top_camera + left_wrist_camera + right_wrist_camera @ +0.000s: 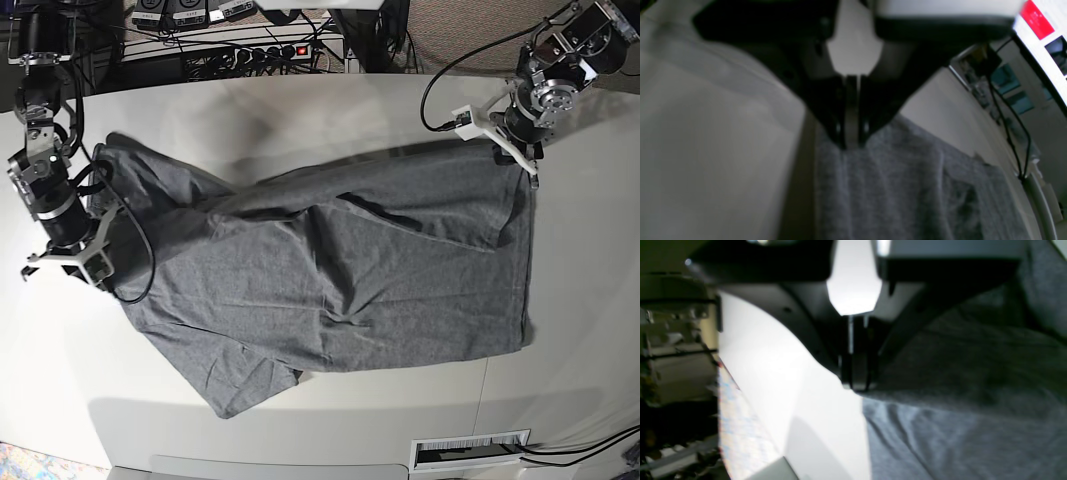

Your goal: Fold the T-shirt properly

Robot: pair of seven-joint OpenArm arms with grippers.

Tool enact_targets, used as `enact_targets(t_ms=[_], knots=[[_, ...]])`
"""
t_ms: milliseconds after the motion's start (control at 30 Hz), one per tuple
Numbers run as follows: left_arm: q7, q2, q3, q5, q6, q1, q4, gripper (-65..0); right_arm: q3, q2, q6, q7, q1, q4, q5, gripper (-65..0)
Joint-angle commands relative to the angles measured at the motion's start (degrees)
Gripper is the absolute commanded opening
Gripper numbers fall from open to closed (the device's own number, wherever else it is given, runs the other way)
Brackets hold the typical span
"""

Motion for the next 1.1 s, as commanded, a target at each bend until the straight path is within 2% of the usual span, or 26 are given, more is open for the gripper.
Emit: enact_targets(t_ms=[0, 133, 400, 433, 500, 567, 633, 733, 867, 933, 1067], knots=[[4.2, -1.4, 1.1, -6.0, -7.4, 2.3, -1.7, -65.0, -0.4, 0.7, -0.9, 1.3, 1.0, 0.7, 0.1, -65.0], [4.5, -2.4, 1.1, -6.0, -7.0, 2.3, -1.7, -65.0, -4.0, -1.9, -1.0, 2.1, 1.3, -0.4, -3.8, -65.0], [4.5, -2.4, 1.1, -6.3, -6.9, 3.3, -1.7, -65.0, -8.2, -5.8, -1.8, 4.7, 8.6, -14.3, -7.3, -65.0], [4.6, -2.5, 1.1, -6.3, -6.9, 3.3, -1.7, -65.0, -8.2, -5.9, -1.8, 4.6, 9.2, -14.6, -7.6, -63.3], [4.5, -2.4, 1.1, -6.2, -6.9, 3.2, -1.7, -65.0, -8.2, -5.7, -1.8, 3.7, 9.9, -14.4, -7.6, -54.9], [4.6, -2.5, 1.1, -6.2, -6.9, 3.2, -1.7, -65.0, -8.2, -5.4, -1.8, 1.2, 10.2, -13.3, -7.4, -48.4], [4.7, -2.5, 1.1, -6.2, -6.9, 3.2, -1.7, -65.0, -8.2, -5.4, -1.8, -1.4, 10.2, -11.1, -7.3, -44.9], [4.7, -2.5, 1.1, -6.0, -6.9, 3.2, -1.7, -65.0, -8.2, -5.3, -1.8, -7.3, 10.2, -6.6, -3.6, -44.7], [4.7, -2.5, 1.1, -4.8, -6.7, 3.2, -1.7, -65.0, -8.2, -5.3, -1.7, -17.7, 10.0, -1.1, 4.7, -45.4], [4.7, -2.5, 1.1, -1.9, -3.4, 3.2, -1.6, -65.0, -8.2, -5.3, -1.7, -19.4, 9.2, -0.6, 6.6, -50.2], [4.3, -2.8, 1.1, 3.6, 4.6, 3.1, 0.9, -65.0, -8.2, -5.3, -1.6, -19.5, 5.8, -1.0, 6.6, -58.8]])
